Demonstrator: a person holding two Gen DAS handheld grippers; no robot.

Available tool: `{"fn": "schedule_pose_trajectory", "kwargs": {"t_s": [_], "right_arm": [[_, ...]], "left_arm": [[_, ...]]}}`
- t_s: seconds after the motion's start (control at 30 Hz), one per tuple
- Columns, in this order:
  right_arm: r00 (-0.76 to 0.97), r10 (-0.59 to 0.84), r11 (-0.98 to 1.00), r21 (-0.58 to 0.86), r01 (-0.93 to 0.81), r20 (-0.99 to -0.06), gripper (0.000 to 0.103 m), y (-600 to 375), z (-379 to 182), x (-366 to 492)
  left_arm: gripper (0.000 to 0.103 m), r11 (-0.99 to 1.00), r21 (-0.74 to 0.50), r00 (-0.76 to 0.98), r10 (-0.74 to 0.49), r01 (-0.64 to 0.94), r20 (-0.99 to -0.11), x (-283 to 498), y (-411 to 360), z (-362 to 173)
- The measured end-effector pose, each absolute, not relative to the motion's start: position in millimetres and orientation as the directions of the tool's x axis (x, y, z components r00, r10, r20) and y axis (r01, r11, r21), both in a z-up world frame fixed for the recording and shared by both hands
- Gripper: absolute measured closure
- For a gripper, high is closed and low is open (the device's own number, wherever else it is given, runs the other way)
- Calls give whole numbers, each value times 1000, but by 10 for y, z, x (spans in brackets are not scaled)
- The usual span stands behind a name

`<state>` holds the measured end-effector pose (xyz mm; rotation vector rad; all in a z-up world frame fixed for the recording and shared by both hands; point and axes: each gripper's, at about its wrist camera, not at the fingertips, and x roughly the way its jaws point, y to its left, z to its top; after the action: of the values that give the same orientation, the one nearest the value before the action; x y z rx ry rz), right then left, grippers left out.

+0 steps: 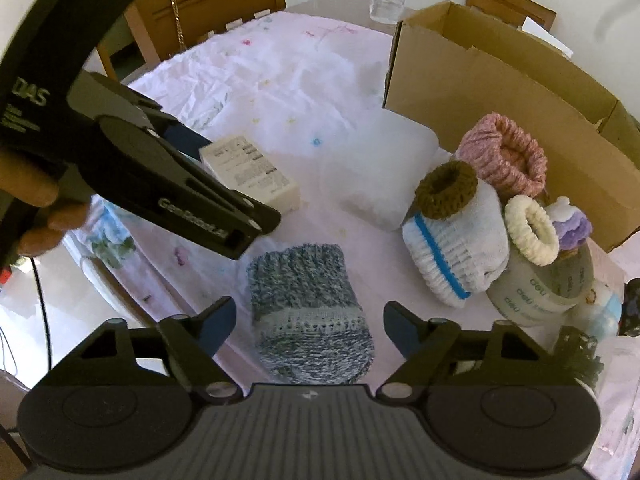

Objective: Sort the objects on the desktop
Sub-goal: 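Grasp the white medicine box with the left tool while the right tool grasps the grey sock, then carry the grey sock into the cardboard box and open the right tool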

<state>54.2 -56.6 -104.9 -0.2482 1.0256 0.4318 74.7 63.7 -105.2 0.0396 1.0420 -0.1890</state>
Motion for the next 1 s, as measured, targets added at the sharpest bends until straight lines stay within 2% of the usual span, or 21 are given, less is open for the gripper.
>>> {"fn": "schedule_pose_trajectory", "kwargs": {"t_s": [0.2, 0.73, 1.0], "right_arm": [[407, 231, 888, 20, -459, -884, 37, -598, -1113, 563], [461, 182, 893, -50, -447, -868, 39, -573, -804, 510], [546, 116, 927, -106, -359, -830, 39, -611, -447, 547]], "left_arm": [[24, 977, -66, 487, -158, 201, -859, 752, 643, -1038], [24, 958, -70, 531, -214, 279, -820, 769, 702, -602], [24, 923, -75, 554, -290, 378, -780, 928, 682, -247]]}}
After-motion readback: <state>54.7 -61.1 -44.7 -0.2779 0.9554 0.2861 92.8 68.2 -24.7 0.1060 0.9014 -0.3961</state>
